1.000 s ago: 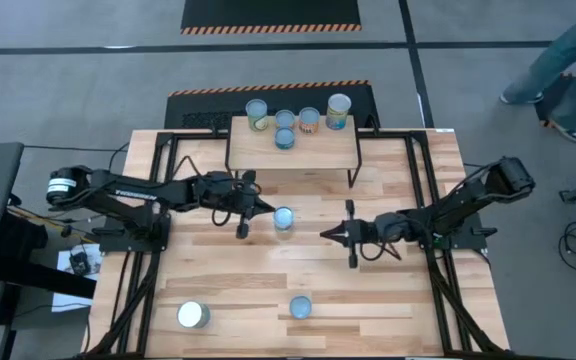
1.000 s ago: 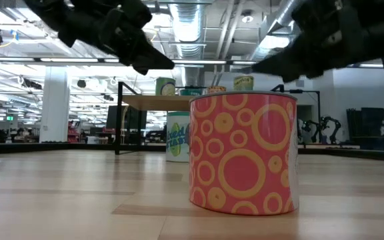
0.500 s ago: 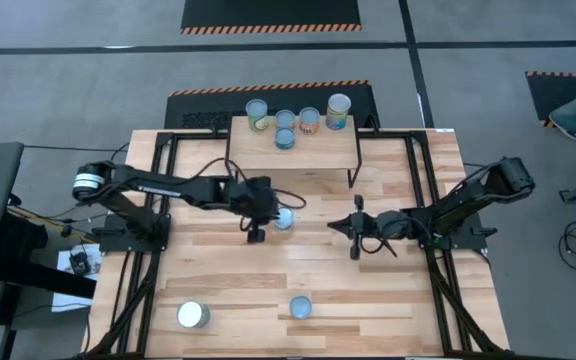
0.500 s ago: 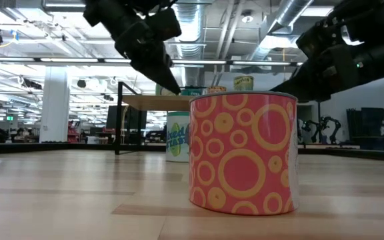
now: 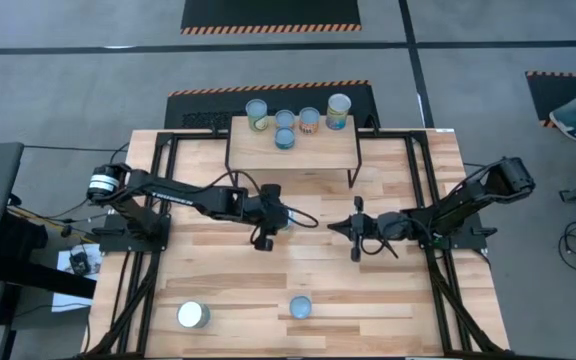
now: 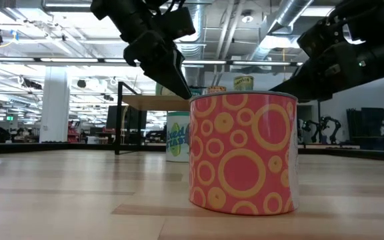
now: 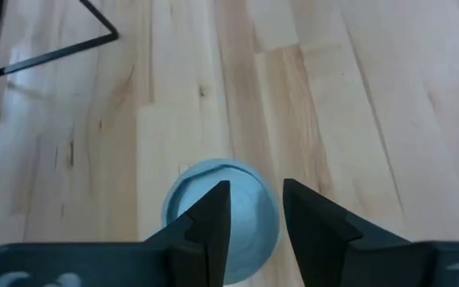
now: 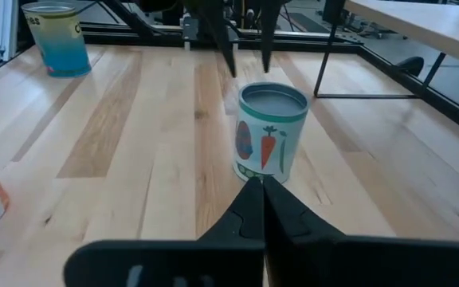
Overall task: Pick and place cans onto a shelf
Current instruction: Put the white mixed vegetables can on the shelf
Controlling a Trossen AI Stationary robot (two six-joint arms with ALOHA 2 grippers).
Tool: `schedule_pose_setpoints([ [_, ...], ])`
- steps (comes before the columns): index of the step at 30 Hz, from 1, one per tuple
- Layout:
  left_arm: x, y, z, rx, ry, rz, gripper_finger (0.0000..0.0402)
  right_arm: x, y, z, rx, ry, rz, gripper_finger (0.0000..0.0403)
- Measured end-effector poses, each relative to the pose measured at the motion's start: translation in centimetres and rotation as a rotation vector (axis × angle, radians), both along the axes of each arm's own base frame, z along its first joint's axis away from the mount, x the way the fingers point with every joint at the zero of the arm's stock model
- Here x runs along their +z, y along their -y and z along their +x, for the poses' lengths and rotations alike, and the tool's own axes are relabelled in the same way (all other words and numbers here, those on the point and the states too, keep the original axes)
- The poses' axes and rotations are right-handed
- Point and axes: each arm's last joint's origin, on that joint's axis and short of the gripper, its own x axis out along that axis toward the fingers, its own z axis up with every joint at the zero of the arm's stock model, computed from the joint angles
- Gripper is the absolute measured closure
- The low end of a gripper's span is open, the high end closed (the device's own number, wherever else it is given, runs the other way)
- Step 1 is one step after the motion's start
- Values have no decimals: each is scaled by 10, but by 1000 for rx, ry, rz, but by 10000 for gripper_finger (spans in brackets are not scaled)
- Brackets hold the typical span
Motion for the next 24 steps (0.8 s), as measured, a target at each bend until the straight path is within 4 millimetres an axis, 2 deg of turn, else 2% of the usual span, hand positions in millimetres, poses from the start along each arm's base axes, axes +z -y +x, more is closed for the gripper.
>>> schedule_pose_setpoints([
  [5,0,1,0,-19,-6,6,294,0,0,0,-1,0,3,392],
  [15,-27,0,12,-17,-55,27,294,-1,0,0,-2,-11,5,396],
  [19,-32,0,15,-6,-59,41,295,-2,0,0,-2,-16,6,393],
  [22,-33,0,16,-2,-56,46,308,-1,0,0,-2,-12,7,388],
  [24,-33,0,16,-13,-57,55,330,-1,0,0,-3,-12,8,388],
])
